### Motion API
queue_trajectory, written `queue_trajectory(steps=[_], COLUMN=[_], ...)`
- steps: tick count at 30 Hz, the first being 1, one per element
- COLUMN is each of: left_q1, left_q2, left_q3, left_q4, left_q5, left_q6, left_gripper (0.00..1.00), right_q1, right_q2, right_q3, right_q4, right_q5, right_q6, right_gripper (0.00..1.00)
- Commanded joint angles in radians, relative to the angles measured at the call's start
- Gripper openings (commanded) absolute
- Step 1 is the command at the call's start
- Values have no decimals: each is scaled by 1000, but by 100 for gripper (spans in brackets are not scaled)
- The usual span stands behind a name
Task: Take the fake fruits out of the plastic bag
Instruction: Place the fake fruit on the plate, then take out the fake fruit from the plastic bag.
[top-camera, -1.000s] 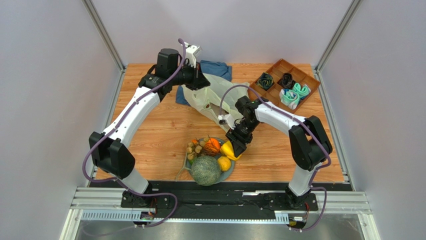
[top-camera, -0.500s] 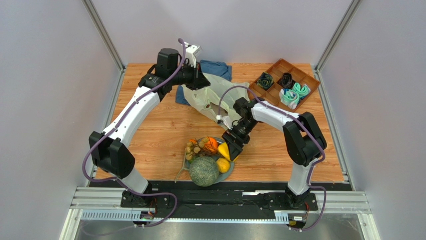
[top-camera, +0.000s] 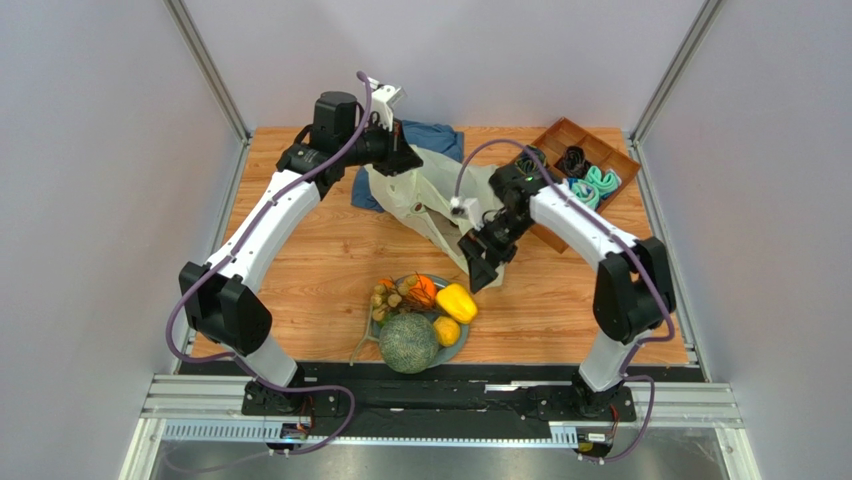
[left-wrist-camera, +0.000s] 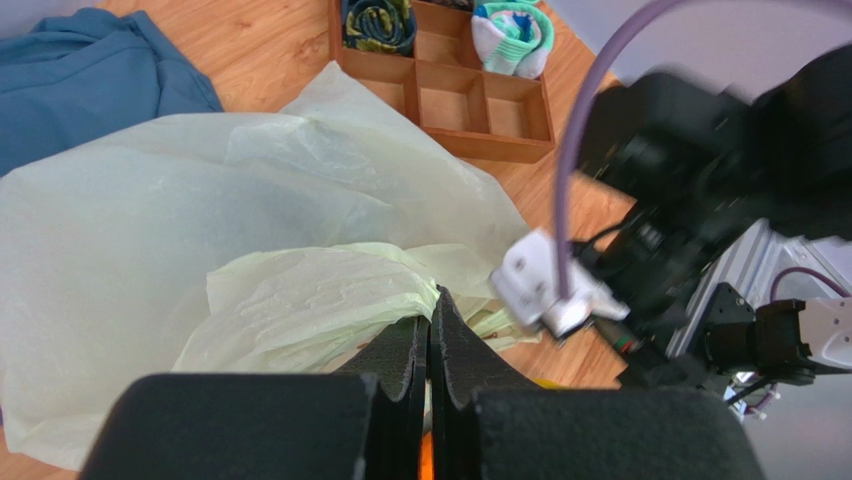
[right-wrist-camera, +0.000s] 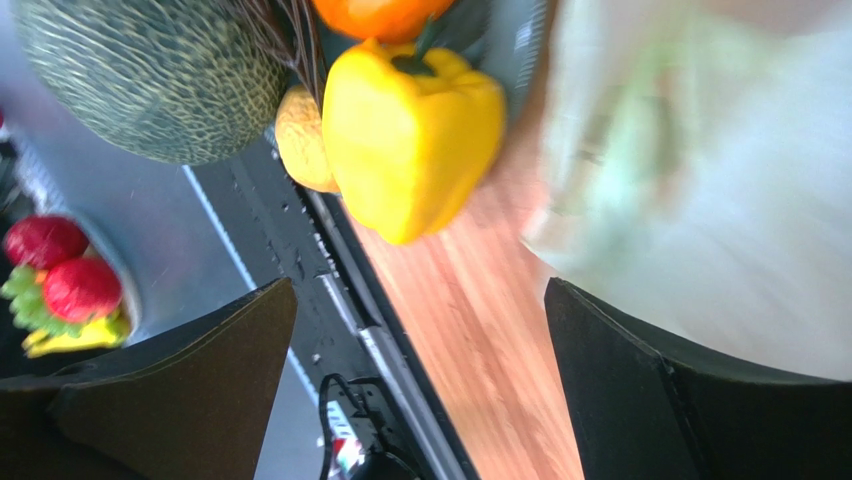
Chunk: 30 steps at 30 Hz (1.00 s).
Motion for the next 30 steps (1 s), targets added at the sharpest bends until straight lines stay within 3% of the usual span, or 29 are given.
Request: queue_trajectory(steps=[1, 4, 5, 6, 8, 9, 10, 11, 12, 13, 15, 17, 22, 30], left_q1=[-4, -13, -15, -16, -21, -24, -29, -32, -33, -36, -38, -39, -39, -39], left_q2=[-6, -15, -18, -20, -27, -30, -36, -41, -47, -52, -64, -73, -95, -125], left_q3=[35, 18, 12, 6, -8, -13, -19, -22, -23, -26, -29, -40, -62, -105], left_q4=[24, 27, 26, 27, 29, 30, 30, 30, 29, 24, 21, 21, 7, 24], left_q5=[46, 52, 52, 55, 55, 54, 52, 51, 49, 49, 46, 40, 17, 20], left_q6=[17, 14, 14, 14, 9, 9, 8, 9, 9, 11, 12, 20, 40, 11], left_gripper=[0, 0, 0, 0, 0, 0, 0, 0, 0, 0, 0, 0, 0, 0], right_q1=[-96, -155, -155, -152, -150, -133, -119, -86, -76, -78, -95, -93, -82, -44], right_q2=[-215, -401, -517, -574, -615, -584, -537, -411, -350, -281, -128, -70, -27, 85], right_q3=[162, 49, -132, -234, -385, -352, -296, -232, -74, -5, 124, 231, 153, 122], right_q4=[-57, 326, 631, 827, 1174, 1137, 1052, 831, 735, 662, 446, 282, 287, 263], right_q5=[31, 108, 129, 167, 159, 32, -14, -9, 26, 55, 33, 4, 57, 57], right_q6=[-33, 83, 86, 199, 245, 99, 20, -42, -50, 35, 33, -71, -222, -277], right_gripper=[100, 100, 100, 100, 100, 89, 72, 67, 61, 43, 21, 12, 0, 0])
